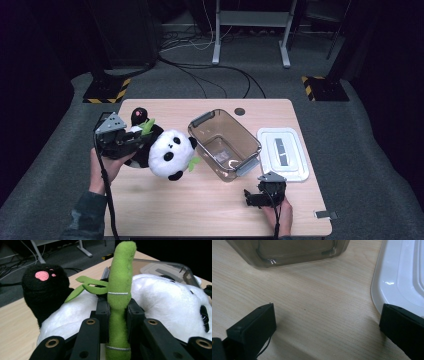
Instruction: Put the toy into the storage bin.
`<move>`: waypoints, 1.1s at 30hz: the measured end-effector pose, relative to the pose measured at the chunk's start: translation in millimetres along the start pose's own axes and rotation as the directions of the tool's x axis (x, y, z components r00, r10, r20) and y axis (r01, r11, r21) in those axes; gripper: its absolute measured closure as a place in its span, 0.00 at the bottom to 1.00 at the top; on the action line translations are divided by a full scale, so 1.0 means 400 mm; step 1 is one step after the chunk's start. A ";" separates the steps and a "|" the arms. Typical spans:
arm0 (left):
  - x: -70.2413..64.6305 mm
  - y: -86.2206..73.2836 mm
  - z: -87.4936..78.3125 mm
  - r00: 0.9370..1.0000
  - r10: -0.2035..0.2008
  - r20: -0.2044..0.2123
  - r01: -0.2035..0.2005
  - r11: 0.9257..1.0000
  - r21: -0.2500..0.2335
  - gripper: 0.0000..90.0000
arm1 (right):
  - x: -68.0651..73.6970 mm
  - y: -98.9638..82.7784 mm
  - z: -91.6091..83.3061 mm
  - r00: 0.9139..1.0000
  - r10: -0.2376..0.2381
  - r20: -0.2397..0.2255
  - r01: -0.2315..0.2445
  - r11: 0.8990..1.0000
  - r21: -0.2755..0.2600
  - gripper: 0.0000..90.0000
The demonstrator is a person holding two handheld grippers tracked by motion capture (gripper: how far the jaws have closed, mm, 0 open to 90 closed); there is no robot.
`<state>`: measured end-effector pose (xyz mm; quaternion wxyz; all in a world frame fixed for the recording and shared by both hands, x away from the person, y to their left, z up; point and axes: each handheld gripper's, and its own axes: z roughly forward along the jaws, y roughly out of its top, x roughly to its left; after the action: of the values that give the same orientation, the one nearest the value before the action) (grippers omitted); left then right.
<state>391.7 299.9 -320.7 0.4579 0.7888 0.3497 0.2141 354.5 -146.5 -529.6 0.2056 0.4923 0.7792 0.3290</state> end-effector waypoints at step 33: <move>-0.024 0.175 0.172 0.968 0.130 0.215 -0.120 0.991 -0.057 0.85 | 0.000 0.000 0.000 1.000 0.001 0.001 -0.001 1.000 0.000 0.00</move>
<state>455.3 229.7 -293.4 0.4962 0.8178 0.2422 0.1623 354.5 -146.4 -529.7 0.2057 0.4929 0.7788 0.3290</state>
